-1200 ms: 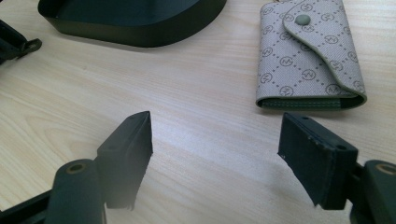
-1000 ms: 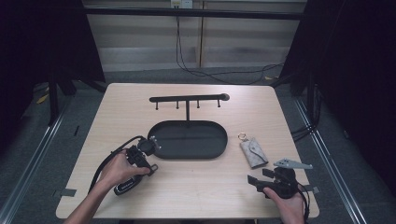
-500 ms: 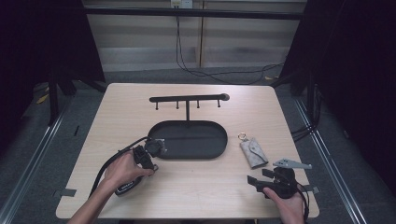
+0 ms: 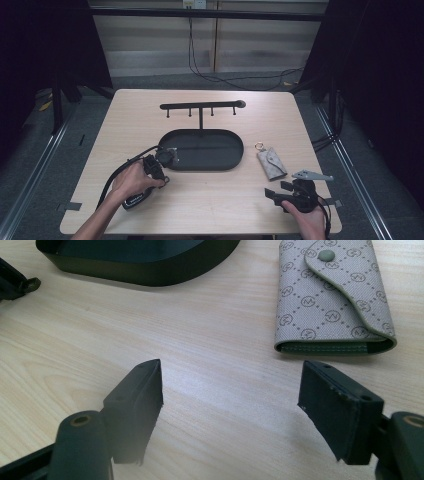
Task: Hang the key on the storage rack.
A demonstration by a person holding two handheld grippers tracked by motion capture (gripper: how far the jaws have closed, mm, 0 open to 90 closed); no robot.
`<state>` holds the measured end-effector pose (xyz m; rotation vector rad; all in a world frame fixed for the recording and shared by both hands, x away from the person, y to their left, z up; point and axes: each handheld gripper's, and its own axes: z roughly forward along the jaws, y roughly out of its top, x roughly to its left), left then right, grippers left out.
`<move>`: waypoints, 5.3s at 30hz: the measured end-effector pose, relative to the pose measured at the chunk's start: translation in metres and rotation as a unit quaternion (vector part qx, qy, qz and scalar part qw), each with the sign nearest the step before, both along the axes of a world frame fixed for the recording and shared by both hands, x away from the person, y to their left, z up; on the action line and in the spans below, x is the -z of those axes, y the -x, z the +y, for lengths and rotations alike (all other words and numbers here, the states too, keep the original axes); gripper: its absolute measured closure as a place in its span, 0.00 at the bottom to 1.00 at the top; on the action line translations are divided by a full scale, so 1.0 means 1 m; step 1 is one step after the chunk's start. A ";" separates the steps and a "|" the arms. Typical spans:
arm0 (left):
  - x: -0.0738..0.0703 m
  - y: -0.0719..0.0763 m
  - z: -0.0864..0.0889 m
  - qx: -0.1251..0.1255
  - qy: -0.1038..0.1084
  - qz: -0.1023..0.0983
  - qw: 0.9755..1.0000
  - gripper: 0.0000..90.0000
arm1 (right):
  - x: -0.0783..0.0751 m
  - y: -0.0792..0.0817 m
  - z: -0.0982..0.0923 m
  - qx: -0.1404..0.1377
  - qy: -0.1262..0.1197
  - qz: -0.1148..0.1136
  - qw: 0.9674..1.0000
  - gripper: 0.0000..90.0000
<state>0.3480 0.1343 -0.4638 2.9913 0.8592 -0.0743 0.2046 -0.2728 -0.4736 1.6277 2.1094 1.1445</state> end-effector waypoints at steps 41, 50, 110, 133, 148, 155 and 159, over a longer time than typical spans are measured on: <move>-0.061 0.005 0.042 -0.014 0.055 -0.010 0.998 0.79 | 0.000 0.000 -0.001 0.006 0.001 0.005 1.000 0.28; -0.072 0.005 0.047 -0.036 0.053 -0.025 0.998 0.79 | 0.000 -0.001 -0.001 0.006 0.002 0.004 1.000 0.28; -0.164 -0.019 0.036 -0.067 0.049 -0.057 0.995 0.79 | 0.002 -0.002 -0.001 0.007 -0.001 0.010 1.000 0.28; -0.179 -0.038 0.011 -0.072 0.053 -0.048 0.995 0.79 | -0.001 0.001 -0.003 0.009 -0.012 -0.006 1.000 0.16; -0.173 -0.064 -0.008 -0.088 0.047 -0.037 0.994 0.79 | -0.001 0.002 -0.002 -0.003 -0.010 -0.008 1.000 0.17; -0.172 -0.072 -0.014 -0.089 0.049 -0.038 0.994 0.79 | -0.001 0.002 -0.002 -0.005 -0.011 -0.009 1.000 0.17; -0.168 -0.080 -0.014 -0.102 0.049 -0.036 0.993 0.79 | -0.001 0.003 -0.002 -0.005 -0.010 -0.009 1.000 0.17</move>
